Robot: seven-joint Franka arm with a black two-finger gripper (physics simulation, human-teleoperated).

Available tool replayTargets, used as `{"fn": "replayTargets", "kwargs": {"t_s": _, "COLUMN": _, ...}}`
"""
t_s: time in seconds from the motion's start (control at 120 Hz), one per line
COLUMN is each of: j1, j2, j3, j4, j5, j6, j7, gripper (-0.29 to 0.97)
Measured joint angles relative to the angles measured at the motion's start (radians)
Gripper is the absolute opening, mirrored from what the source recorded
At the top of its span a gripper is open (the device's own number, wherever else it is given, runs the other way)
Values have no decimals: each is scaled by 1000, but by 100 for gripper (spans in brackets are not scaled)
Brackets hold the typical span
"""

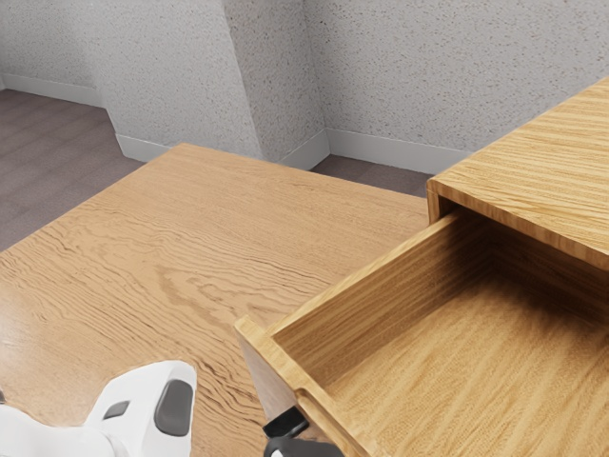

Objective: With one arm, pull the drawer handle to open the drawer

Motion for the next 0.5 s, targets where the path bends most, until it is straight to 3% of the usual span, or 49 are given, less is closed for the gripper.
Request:
{"fn": "replayTargets", "kwargs": {"t_s": 0.092, "j1": 21, "j2": -21, "j3": -45, "j4": -5, "j5": -32, "j6": -7, "j7": -11, "gripper": 67}}
{"fn": "replayTargets", "kwargs": {"t_s": 0.175, "j1": 43, "j2": -41, "j3": -101, "j4": -6, "j5": -126, "j6": -15, "j7": -22, "gripper": 66}}
{"fn": "replayTargets", "kwargs": {"t_s": 0.417, "j1": 25, "j2": -61, "j3": -258, "j4": 117, "j5": -47, "j6": -52, "j7": -53, "gripper": 67}}
{"fn": "replayTargets", "kwargs": {"t_s": 0.5, "j1": 205, "j2": -42, "j3": -265, "j4": 313, "j5": -20, "j6": -145, "j7": -56, "gripper": 67}}
